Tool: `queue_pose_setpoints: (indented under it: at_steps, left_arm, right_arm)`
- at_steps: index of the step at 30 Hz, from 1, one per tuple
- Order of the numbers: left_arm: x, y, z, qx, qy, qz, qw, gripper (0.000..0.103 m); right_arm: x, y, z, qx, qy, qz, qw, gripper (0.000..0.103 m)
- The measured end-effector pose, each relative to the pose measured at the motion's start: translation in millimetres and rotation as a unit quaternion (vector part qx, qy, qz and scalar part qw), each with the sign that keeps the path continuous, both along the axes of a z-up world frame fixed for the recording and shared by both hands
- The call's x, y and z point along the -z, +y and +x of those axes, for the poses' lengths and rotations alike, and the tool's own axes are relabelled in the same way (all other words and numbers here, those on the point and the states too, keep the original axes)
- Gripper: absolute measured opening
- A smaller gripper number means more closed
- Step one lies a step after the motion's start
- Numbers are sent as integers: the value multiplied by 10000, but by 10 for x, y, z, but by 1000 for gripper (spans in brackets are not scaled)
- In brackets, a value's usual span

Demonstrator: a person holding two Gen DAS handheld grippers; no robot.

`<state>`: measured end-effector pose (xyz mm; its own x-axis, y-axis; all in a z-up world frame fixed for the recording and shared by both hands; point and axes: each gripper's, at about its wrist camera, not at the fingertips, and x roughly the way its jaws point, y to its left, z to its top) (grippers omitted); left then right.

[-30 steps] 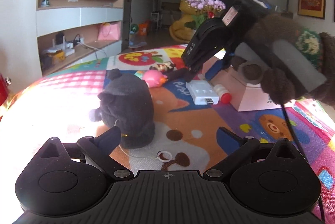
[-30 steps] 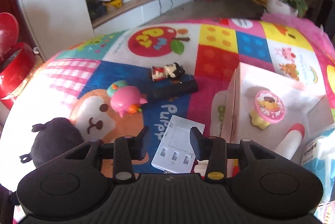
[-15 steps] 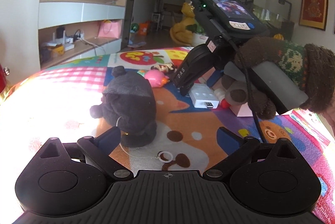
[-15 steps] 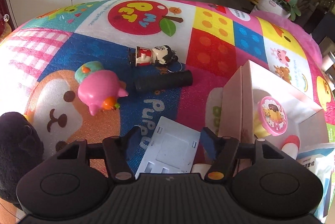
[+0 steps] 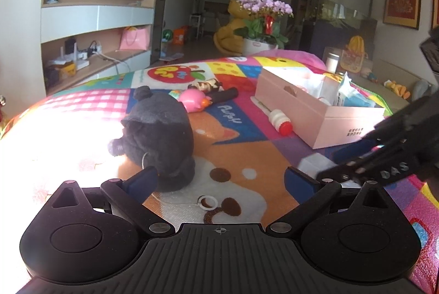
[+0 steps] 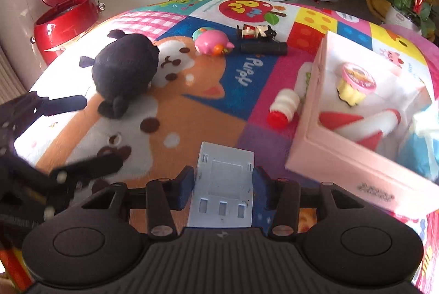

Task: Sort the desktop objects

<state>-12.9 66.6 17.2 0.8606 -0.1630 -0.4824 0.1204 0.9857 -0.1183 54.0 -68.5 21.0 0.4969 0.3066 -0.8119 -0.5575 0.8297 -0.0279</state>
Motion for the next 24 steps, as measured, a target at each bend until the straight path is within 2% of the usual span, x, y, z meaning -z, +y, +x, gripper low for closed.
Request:
queue_pose_setpoints:
  at_steps: [5, 7, 8, 10, 13, 15, 17, 19, 20, 21, 24]
  left_arm:
    - [5, -95, 23, 59, 57, 330, 9994, 101]
    - [-4, -157, 23, 124, 76, 425, 9990, 101]
    - [-9, -179, 24, 180, 112, 402, 9990, 101]
    - [-25, -245, 21, 322, 150, 352, 9988, 101]
    - [-64, -417, 81, 593, 105, 526, 9968, 101]
    - [-95, -567, 186, 856, 16, 763, 9934, 101]
    - [-112, -697, 346, 1135, -8, 949, 9890, 100]
    - [-94, -787, 533, 1321, 53, 1028, 9859, 92]
    - [-79, -816, 617, 1380, 97, 1052, 9848, 82]
    - [-61, -841, 697, 1416, 138, 1069, 9840, 79]
    - [3, -905, 925, 1442, 172, 1156, 9826, 77]
  right_arm:
    - [4, -552, -405, 465, -315, 45, 9984, 48]
    - [-23, -798, -441, 815, -478, 280, 9951, 55]
    - [-58, -962, -423, 1109, -586, 473, 9910, 59]
    - [-141, -1271, -349, 1661, -827, 847, 9790, 75]
    - [-197, -1715, -151, 2528, -1239, 1231, 9516, 81]
    - [-176, -1930, 56, 2887, -1194, 1485, 9383, 81]
    - [-134, -1993, 228, 2969, -1175, 1616, 9338, 81]
    - [-93, -1943, 360, 2956, -1152, 1698, 9330, 82]
    - [-89, -1885, 398, 2976, -1201, 1673, 9322, 83]
    - [-97, -1821, 418, 2972, -1275, 1620, 9323, 84]
    - [-90, -1760, 418, 2576, -1147, 2007, 9382, 81]
